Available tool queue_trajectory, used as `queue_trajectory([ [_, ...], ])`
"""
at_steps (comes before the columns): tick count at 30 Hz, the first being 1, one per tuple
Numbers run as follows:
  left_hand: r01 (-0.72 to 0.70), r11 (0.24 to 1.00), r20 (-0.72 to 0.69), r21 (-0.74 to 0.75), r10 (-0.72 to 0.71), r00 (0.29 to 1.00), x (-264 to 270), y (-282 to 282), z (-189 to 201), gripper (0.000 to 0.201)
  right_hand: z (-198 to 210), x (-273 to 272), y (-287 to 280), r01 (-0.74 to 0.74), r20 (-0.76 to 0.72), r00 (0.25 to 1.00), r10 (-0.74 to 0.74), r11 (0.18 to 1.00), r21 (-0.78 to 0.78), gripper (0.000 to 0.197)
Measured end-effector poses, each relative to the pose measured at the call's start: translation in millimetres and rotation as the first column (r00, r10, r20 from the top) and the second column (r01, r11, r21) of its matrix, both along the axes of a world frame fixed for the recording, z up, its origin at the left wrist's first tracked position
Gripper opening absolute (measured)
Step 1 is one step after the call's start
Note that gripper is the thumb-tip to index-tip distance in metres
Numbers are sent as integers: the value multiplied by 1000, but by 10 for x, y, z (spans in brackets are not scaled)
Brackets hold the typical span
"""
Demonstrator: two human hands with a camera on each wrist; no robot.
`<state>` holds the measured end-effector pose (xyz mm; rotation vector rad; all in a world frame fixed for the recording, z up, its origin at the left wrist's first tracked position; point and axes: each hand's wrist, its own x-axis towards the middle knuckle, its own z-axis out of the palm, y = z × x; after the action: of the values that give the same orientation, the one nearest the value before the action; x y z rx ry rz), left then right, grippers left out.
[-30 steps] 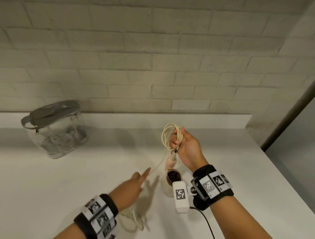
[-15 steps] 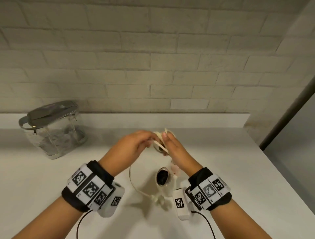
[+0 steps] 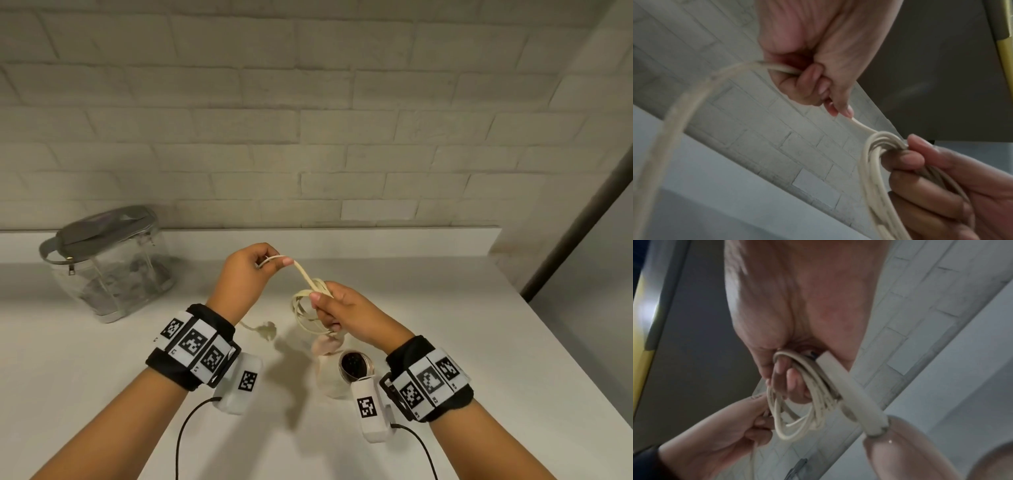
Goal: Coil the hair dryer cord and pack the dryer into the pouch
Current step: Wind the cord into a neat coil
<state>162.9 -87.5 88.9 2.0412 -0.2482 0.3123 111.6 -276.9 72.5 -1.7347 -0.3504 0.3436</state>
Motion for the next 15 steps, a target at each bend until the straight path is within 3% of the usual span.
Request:
queue_trajectory([
  [3,11,1000,-26,12,-11,1000,1,33,-11,22,-51,43,-61,28,-18,1000,-25,989,148,25],
  [5,139,986,-163,-91,-152,975,-34,76,-102,15,-108,91,-150,53,-46,998,-40,944,325,28],
  [9,348,919,-366,-187,-394,843,-224,203,-573,16,-201,214,-313,168,-214,976,-33,741,650,31],
  [15,402,826,-533,-396,-563,631,-695,253,-1128,35,-278,321,-387,278,-330,944,-20,589,758,34],
])
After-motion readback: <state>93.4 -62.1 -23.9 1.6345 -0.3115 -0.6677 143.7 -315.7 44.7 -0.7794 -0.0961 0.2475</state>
